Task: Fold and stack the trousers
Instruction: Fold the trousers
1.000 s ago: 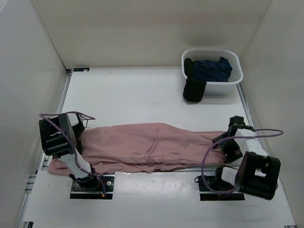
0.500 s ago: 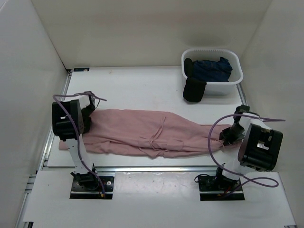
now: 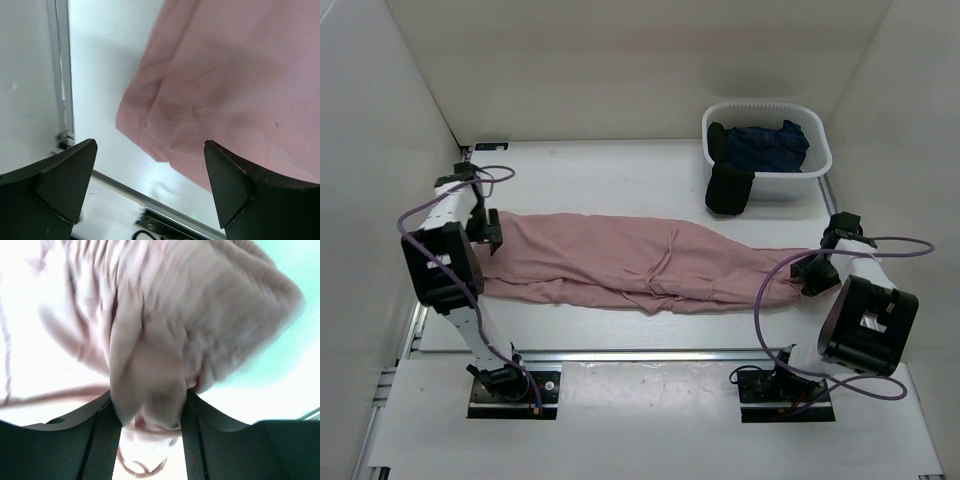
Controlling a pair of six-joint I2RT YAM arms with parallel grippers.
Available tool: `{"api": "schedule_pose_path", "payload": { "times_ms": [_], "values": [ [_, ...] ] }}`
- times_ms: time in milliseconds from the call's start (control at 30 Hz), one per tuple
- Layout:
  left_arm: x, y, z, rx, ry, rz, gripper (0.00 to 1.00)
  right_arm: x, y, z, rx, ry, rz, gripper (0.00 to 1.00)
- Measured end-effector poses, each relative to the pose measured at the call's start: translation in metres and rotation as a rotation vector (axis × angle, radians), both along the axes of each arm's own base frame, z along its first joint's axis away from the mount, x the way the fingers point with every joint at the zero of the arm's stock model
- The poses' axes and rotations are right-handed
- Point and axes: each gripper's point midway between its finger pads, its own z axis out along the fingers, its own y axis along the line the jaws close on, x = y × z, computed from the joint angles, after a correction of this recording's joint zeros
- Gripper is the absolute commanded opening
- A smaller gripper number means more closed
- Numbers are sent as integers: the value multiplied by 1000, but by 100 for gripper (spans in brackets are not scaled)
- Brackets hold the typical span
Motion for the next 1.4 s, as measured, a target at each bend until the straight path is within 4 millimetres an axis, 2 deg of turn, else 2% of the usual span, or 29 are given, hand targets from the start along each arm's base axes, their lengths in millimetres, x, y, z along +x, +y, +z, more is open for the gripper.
{"api": "schedule_pose_path", "payload": {
  "times_ms": [100, 167, 433, 533, 600, 667, 700, 733, 767, 867, 900, 967, 1067, 1167, 1233, 1400],
  "values": [
    [-5, 7, 15, -116, -100, 72, 92, 4, -2, 15, -28, -60, 8, 47],
    [-8, 8, 16, -181, -130, 102, 90, 5, -3, 19, -37, -75, 8, 46],
    [-25, -15, -35, -420, -39, 163, 90, 1, -4, 18, -43, -63, 5, 46],
    [-26, -16, -44, -459, -28, 184, 88, -2, -4, 16, -45, -53, 1, 55],
    [-26, -15, -46, -460, -27, 190, 85, -5, -3, 14, -44, -48, -7, 67],
    [-25, -14, -48, -458, -28, 191, 75, -9, -2, 11, -45, -40, -8, 77],
    [-25, -13, -49, -456, -29, 191, 68, -11, -2, 11, -45, -37, -10, 78],
    [-24, -13, -49, -453, -31, 193, 59, -13, -2, 10, -46, -35, -12, 80],
    [-24, -12, -50, -451, -33, 195, 43, -14, -2, 10, -48, -35, -12, 80],
    [-22, -12, -53, -451, -33, 194, 28, -15, -3, 11, -59, -35, -15, 80],
    [-22, -12, -53, -450, -31, 192, 20, -15, -4, 11, -62, -34, -15, 80],
    [-22, -11, -53, -441, -29, 191, 14, -15, -4, 12, -68, -38, -16, 80],
    [-23, -4, -52, -405, -26, 190, 14, -17, -5, 13, -77, -41, -14, 81],
    [-24, 3, -43, -346, -32, 185, 14, -20, -7, 12, -85, -35, -14, 86],
    [-24, 8, -29, -293, -46, 175, 14, -24, -7, 8, -86, -21, -17, 89],
    [-14, 20, 39, -150, -159, 140, 14, -29, -6, 2, -78, -2, -16, 92]
  ]
}}
